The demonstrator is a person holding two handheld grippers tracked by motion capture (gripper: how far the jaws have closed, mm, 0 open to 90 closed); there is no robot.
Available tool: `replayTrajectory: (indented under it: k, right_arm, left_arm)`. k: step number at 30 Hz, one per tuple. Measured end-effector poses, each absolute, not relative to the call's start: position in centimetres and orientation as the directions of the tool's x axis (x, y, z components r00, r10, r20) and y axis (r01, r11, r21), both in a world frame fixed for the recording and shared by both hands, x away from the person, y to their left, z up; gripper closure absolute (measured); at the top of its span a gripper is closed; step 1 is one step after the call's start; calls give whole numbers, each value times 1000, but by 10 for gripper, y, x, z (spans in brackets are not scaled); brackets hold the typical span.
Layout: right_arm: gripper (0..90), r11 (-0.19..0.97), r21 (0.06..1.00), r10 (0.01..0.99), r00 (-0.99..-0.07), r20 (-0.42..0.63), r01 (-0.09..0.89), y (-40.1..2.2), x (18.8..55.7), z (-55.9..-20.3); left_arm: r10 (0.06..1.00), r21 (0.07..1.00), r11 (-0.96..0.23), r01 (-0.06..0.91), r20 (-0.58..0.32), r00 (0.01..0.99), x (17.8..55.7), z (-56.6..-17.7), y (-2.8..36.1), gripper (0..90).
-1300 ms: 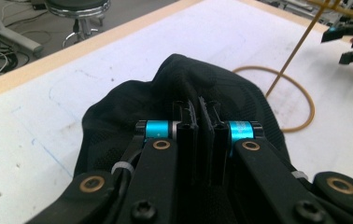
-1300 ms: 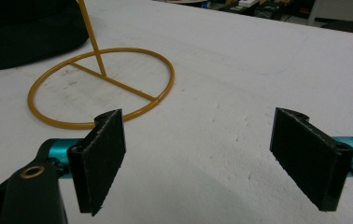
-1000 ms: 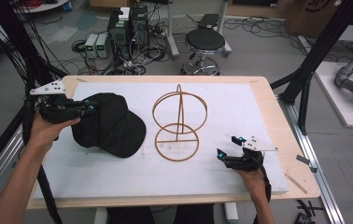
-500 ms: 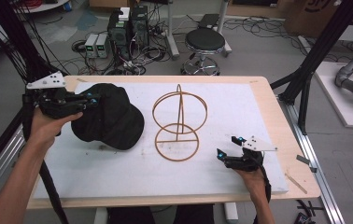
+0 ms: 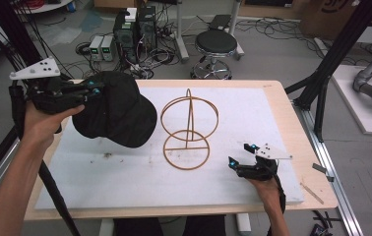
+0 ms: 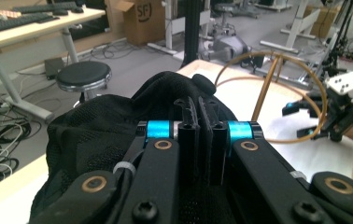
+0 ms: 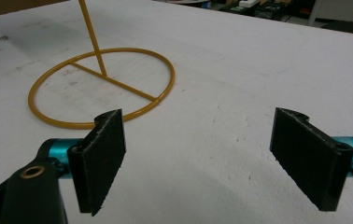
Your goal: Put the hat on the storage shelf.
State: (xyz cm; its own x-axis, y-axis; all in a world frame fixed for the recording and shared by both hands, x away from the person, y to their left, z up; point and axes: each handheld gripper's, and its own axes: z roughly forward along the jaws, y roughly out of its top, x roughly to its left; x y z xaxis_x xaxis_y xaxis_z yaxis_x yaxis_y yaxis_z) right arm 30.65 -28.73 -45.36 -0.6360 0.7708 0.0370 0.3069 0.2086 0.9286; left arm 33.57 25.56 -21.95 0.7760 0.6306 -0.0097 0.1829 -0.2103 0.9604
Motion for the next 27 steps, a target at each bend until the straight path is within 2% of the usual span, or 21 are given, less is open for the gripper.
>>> replayTrajectory:
  k: [13, 27]
  right_arm:
    - [185, 212, 926, 771, -636, 37, 311, -287, 307, -454]
    - [185, 213, 926, 770, -637, 37, 311, -287, 307, -453]
  left_arm:
    - [631, 976, -154, 151, -21, 776, 331, -200, 252, 868]
    - [620, 983, -153, 97, 20, 785, 317, -165, 244, 868]
